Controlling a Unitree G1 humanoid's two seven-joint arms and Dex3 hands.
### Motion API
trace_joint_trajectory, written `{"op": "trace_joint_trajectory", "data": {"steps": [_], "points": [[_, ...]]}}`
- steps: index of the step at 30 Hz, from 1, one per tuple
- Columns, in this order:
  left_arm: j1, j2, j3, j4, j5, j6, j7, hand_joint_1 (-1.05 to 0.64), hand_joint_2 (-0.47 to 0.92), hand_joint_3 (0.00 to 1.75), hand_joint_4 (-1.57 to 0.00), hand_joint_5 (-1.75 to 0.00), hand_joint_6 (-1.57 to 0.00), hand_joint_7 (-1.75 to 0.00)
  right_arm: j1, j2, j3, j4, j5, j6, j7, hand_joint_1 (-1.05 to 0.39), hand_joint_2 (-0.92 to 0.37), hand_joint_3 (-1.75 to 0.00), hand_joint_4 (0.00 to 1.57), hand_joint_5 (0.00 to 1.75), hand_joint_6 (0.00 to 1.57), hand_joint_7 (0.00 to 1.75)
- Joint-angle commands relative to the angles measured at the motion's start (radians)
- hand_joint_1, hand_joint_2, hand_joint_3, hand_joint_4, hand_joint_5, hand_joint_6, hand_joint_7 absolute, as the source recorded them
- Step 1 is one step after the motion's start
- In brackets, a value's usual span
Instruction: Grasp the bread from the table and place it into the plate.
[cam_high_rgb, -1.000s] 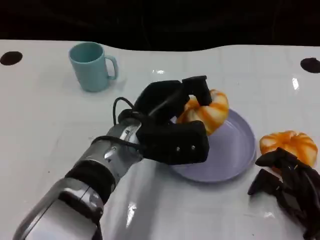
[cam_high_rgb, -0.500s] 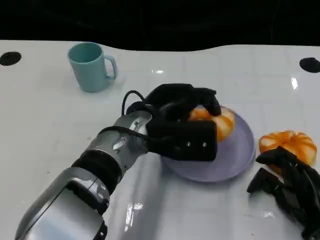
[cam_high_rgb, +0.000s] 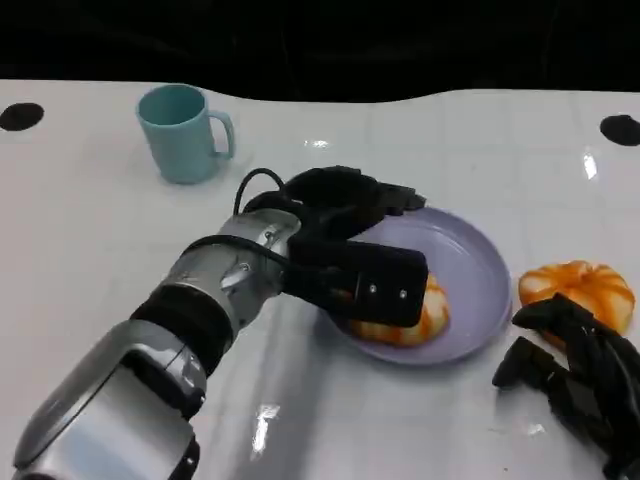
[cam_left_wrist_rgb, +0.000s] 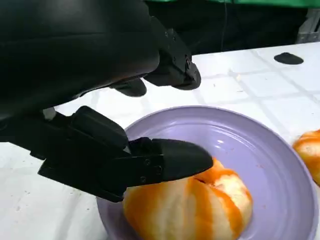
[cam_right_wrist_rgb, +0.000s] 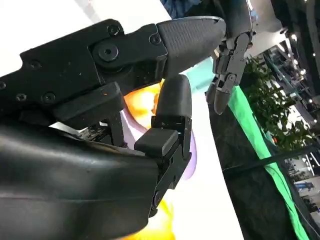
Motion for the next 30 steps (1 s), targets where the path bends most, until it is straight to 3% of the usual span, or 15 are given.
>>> {"op": "trace_joint_trajectory", "data": {"steps": [1,10,14,20,23,27,30], "points": [[-0.016,0.032,0.015,-0.045,-0.014,0.001,-0.024,-0.94,0.92,0.75,-0.01,-0.43,-0.29,-0.01,0.011,-0.007,-0.004,0.013,-0.002,0.009,-0.005,-0.53,-0.92,-0.18,0.65,1.58,0.61,1.22],[0.075,0.082,0.109,-0.144,-0.134,-0.060,-0.054,-0.88,0.92,0.66,-0.06,-0.41,-0.30,-0.01,0.013,-0.006,-0.004,0.007,0.001,0.011,-0.009,-0.52,-0.92,-0.18,0.64,1.57,0.62,1.21],[0.189,0.101,0.233,-0.215,-0.322,-0.144,-0.141,-0.85,0.92,0.61,-0.10,-0.43,-0.30,-0.01,0.009,-0.007,-0.008,0.017,0.001,0.007,-0.009,-0.52,-0.92,-0.17,0.64,1.58,0.61,1.22],[0.361,0.057,0.418,-0.347,-0.677,-0.161,-0.353,-0.79,0.92,0.52,-0.21,-0.51,-0.37,-0.04,0.016,-0.009,-0.007,0.005,-0.006,0.013,-0.016,-0.52,-0.92,-0.17,0.64,1.58,0.60,1.24],[0.468,0.027,0.497,-0.464,-0.875,-0.086,-0.474,-0.73,0.92,0.50,-0.32,-0.59,-0.42,-0.06,0.017,-0.014,0.000,0.018,-0.026,-0.026,-0.020,-0.55,-0.92,-0.18,0.64,1.57,0.61,1.22],[0.619,0.001,0.569,-0.662,-1.096,0.110,-0.560,-0.69,0.92,0.40,-0.55,-0.71,-0.59,-0.11,0.019,-0.013,0.003,0.028,-0.033,-0.053,-0.015,-0.55,-0.92,-0.20,0.67,1.56,0.64,1.17],[0.724,-0.028,0.625,-0.810,-1.257,0.284,-0.554,-0.60,0.92,0.38,-0.70,-0.95,-0.76,-0.17,0.021,-0.013,0.006,0.030,-0.042,-0.064,-0.021,-0.55,-0.92,-0.23,0.67,1.57,0.65,1.16]]}}
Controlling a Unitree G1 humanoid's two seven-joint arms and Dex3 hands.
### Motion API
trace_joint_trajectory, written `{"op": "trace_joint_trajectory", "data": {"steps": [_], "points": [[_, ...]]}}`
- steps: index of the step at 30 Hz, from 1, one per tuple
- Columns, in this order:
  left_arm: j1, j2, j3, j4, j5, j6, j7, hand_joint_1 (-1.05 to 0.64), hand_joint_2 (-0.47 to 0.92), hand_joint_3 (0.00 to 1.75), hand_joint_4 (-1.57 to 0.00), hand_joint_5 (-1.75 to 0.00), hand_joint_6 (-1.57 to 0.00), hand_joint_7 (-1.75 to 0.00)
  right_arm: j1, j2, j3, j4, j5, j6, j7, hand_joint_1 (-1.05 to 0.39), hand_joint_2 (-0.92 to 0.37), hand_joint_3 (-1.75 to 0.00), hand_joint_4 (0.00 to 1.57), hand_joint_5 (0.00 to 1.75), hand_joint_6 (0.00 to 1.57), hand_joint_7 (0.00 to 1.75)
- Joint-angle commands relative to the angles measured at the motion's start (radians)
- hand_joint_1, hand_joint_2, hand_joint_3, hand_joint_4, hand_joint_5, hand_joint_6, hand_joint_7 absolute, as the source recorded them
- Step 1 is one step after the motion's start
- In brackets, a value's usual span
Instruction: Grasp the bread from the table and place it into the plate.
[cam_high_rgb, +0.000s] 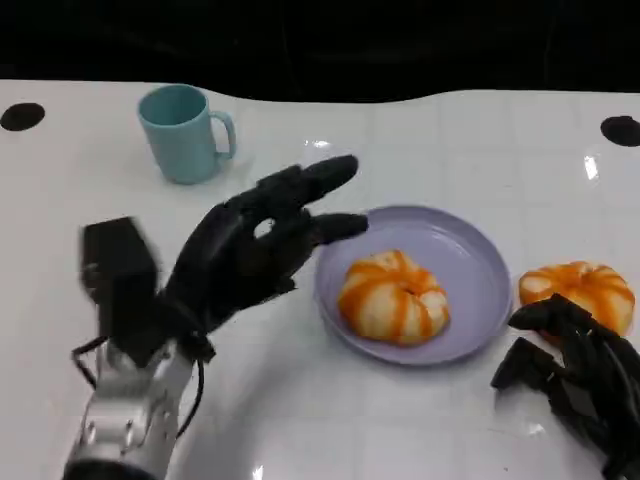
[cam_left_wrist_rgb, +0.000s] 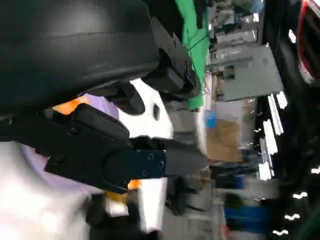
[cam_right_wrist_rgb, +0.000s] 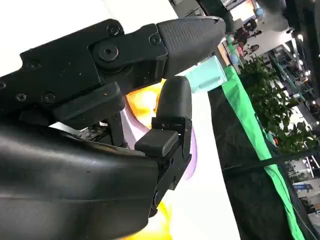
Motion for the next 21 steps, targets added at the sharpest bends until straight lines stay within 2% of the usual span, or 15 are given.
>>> {"op": "trace_joint_trajectory", "data": {"steps": [1,2,4,5,6,7,8,10,12,13,16,21], "points": [[0.139,-0.022,0.077,-0.199,-0.188,0.211,0.014,-0.60,0.92,0.39,-0.73,-1.00,-0.79,-0.18,0.019,-0.013,-0.002,0.016,-0.016,-0.012,-0.012,-0.55,-0.92,-0.23,0.66,1.57,0.66,1.15],[0.156,-0.025,0.083,-0.229,-0.202,0.240,0.025,-0.59,0.92,0.42,-0.70,-1.16,-0.81,-0.24,0.019,-0.012,-0.003,0.016,-0.016,-0.012,-0.012,-0.55,-0.92,-0.23,0.66,1.57,0.65,1.15],[0.193,-0.029,0.098,-0.283,-0.230,0.297,0.044,-0.59,0.92,0.44,-0.67,-1.26,-0.81,-0.28,0.019,-0.012,-0.004,0.018,-0.015,-0.015,-0.009,-0.55,-0.92,-0.23,0.65,1.57,0.65,1.15],[0.216,-0.030,0.106,-0.308,-0.245,0.324,0.051,-0.60,0.92,0.46,-0.65,-1.42,-0.78,-0.51,0.018,-0.011,-0.005,0.020,-0.016,-0.017,-0.008,-0.56,-0.92,-0.22,0.65,1.58,0.65,1.15],[0.232,-0.030,0.112,-0.327,-0.255,0.345,0.056,-0.61,0.92,0.47,-0.64,-1.50,-0.70,-0.74,0.018,-0.011,-0.005,0.021,-0.016,-0.019,-0.007,-0.56,-0.92,-0.21,0.65,1.58,0.65,1.15],[0.242,-0.031,0.117,-0.341,-0.260,0.360,0.059,-0.61,0.92,0.48,-0.63,-1.55,-0.65,-0.90,0.017,-0.011,-0.005,0.022,-0.016,-0.020,-0.007,-0.57,-0.92,-0.21,0.65,1.58,0.65,1.15],[0.269,-0.038,0.124,-0.356,-0.288,0.393,0.056,-0.61,0.92,0.48,-0.63,-1.56,-0.63,-0.95,0.017,-0.010,-0.005,0.022,-0.016,-0.021,-0.009,-0.57,-0.92,-0.20,0.65,1.58,0.65,1.16],[0.308,-0.046,0.134,-0.379,-0.328,0.443,0.052,-0.59,0.92,0.47,-0.68,-1.71,-0.62,-1.25,0.018,-0.009,-0.004,0.021,-0.017,-0.025,-0.011,-0.56,-0.92,-0.21,0.65,1.58,0.66,1.16],[0.339,-0.048,0.140,-0.391,-0.341,0.468,0.053,-0.59,0.92,0.47,-0.70,-1.74,-0.61,-1.32,0.021,-0.008,-0.003,0.018,-0.018,-0.026,-0.012,-0.56,-0.92,-0.21,0.65,1.58,0.66,1.16],[0.356,-0.048,0.143,-0.395,-0.342,0.476,0.054,-0.59,0.92,0.45,-0.76,-1.74,-0.61,-1.46,0.022,-0.008,-0.003,0.015,-0.018,-0.027,-0.013,-0.56,-0.92,-0.22,0.66,1.58,0.66,1.17],[0.403,-0.052,0.148,-0.414,-0.344,0.495,0.066,-0.58,0.92,0.41,-0.83,-1.75,-0.63,-1.64,0.028,-0.009,0.000,0.010,-0.019,-0.027,-0.010,-0.56,-0.92,-0.22,0.65,1.59,0.65,1.17],[0.435,-0.075,0.167,-0.410,-0.355,0.516,0.080,-0.56,0.92,0.36,-0.89,-1.75,-0.68,-1.73,0.035,-0.010,0.000,0.008,-0.013,-0.017,0.004,-0.56,-0.92,-0.21,0.65,1.59,0.64,1.19]]}}
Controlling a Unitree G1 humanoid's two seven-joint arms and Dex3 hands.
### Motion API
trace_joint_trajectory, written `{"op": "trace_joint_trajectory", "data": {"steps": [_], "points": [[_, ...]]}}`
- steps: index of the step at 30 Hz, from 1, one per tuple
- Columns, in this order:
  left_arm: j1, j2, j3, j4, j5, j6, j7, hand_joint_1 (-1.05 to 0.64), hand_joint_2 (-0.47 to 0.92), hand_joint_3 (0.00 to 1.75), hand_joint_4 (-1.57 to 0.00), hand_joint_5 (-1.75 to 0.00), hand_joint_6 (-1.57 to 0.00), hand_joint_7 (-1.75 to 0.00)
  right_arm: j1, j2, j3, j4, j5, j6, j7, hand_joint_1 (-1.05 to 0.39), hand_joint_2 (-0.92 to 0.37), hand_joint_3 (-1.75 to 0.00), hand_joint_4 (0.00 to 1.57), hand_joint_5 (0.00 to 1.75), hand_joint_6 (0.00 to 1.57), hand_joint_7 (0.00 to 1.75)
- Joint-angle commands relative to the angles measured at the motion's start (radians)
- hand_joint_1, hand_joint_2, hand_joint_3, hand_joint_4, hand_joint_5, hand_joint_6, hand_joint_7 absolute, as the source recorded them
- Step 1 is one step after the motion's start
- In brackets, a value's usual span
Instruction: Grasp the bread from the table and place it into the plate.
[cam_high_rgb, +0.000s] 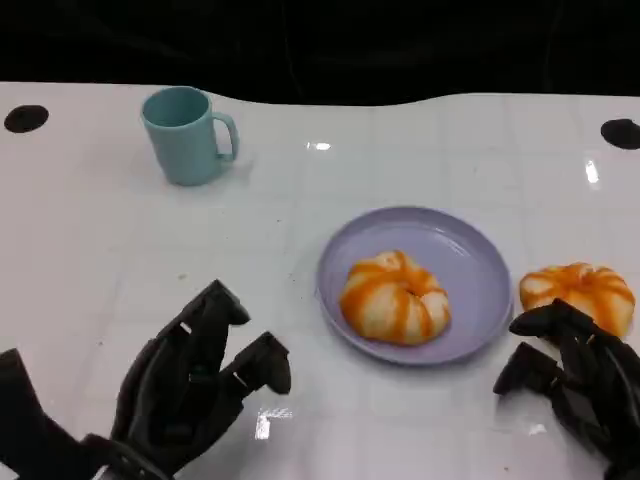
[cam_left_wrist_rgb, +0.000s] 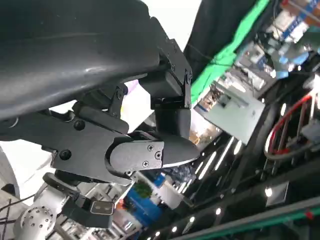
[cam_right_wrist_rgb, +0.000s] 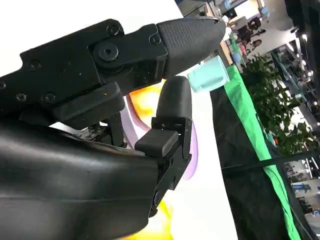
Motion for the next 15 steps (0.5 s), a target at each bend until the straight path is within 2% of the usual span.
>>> {"op": "trace_joint_trajectory", "data": {"steps": [1,9,15], "points": [[0.022,-0.015,0.023,-0.009,-0.017,0.024,0.035,-0.55,0.92,0.32,-0.90,-1.75,-0.70,-1.74,0.025,-0.011,0.000,0.001,0.002,0.007,0.012,-0.56,-0.92,-0.22,0.64,1.59,0.63,1.19],[0.031,-0.026,0.023,0.038,0.040,-0.034,0.021,-0.53,0.92,0.40,-0.88,-1.75,-0.68,-1.75,0.040,-0.012,0.004,-0.021,-0.005,0.009,0.001,-0.53,-0.92,-0.23,0.64,1.54,0.60,1.19],[0.001,-0.015,0.030,0.086,0.051,-0.034,0.004,-0.55,0.92,0.33,-0.89,-1.75,-0.70,-1.75,0.038,-0.019,0.003,-0.021,-0.005,0.008,0.006,-0.54,-0.92,-0.24,0.65,1.54,0.60,1.21]]}}
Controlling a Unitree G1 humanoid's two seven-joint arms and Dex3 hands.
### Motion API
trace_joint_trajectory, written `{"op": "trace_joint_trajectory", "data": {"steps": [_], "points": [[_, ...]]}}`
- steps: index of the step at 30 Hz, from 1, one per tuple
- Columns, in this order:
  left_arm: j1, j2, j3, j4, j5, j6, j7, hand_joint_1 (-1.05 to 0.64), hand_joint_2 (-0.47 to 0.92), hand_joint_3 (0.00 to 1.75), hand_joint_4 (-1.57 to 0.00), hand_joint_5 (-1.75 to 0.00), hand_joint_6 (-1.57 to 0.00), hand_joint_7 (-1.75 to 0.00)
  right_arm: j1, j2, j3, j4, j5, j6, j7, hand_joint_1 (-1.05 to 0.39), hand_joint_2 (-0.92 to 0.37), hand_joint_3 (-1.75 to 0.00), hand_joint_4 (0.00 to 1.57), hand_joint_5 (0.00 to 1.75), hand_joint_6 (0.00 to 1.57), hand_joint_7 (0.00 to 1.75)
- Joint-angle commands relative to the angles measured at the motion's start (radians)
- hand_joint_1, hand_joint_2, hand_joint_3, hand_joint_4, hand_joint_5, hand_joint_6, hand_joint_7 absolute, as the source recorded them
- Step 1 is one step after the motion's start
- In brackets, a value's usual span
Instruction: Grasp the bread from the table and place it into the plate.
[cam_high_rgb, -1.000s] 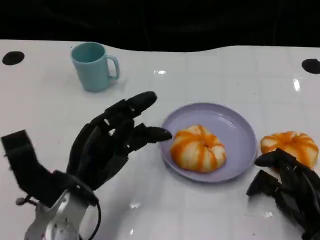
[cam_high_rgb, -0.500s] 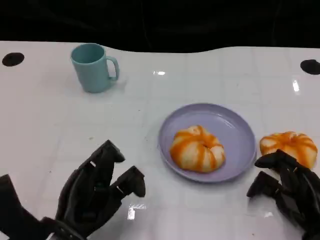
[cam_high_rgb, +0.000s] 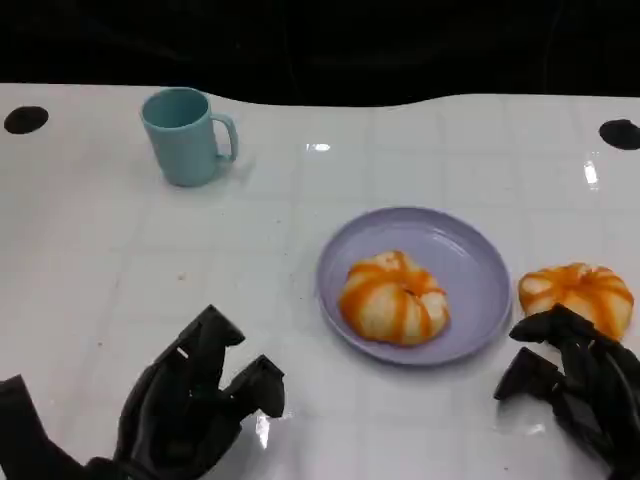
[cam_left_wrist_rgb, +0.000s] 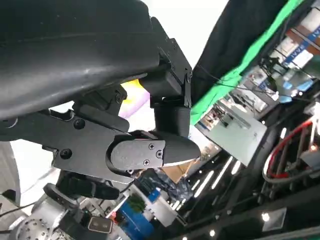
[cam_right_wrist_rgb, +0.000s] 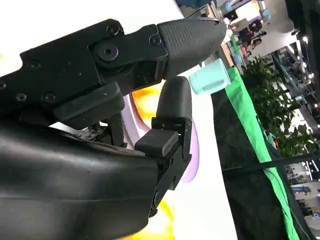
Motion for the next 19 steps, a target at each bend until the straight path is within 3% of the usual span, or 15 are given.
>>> {"op": "trace_joint_trajectory", "data": {"steps": [1,19], "points": [[-0.024,0.020,0.010,0.038,0.018,-0.016,-0.025,-0.55,0.92,0.32,-0.90,-1.75,-0.69,-1.75,0.016,-0.021,-0.001,0.004,-0.004,0.007,-0.001,-0.53,-0.92,-0.24,0.65,1.55,0.59,1.22],[-0.033,0.019,0.009,0.092,0.053,-0.065,-0.056,-0.54,0.92,0.34,-0.90,-1.75,-0.68,-1.75,-0.004,-0.018,-0.013,0.033,0.004,0.005,0.003,-0.55,-0.92,-0.22,0.66,1.56,0.63,1.20]]}}
